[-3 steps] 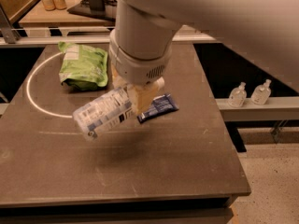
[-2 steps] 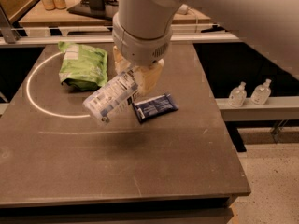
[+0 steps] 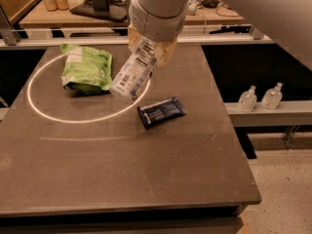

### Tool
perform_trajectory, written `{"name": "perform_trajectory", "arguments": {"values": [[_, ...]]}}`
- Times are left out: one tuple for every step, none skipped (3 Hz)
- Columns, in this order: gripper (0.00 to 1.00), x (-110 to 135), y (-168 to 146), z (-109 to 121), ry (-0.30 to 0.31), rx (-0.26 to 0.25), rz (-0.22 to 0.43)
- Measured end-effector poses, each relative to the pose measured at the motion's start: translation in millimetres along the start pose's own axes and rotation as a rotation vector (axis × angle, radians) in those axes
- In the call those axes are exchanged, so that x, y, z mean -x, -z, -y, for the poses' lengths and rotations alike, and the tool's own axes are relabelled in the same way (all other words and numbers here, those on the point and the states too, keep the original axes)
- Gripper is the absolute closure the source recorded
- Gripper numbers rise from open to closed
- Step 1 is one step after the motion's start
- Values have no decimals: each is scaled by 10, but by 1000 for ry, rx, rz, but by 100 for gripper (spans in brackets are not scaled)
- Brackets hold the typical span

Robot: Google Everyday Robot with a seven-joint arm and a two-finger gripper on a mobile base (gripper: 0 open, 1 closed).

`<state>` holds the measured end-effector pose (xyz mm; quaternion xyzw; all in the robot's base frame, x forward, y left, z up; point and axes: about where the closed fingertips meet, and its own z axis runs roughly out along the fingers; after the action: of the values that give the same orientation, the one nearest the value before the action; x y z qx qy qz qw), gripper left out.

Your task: Place blue plastic bottle upright

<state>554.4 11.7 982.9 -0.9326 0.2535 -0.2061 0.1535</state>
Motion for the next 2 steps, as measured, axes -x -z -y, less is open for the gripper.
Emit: {"name": "perform_trajectory", "arguments": {"values": [[100, 11, 29, 32, 79, -11, -5], [100, -3, 34, 40, 86, -14, -9]]}}
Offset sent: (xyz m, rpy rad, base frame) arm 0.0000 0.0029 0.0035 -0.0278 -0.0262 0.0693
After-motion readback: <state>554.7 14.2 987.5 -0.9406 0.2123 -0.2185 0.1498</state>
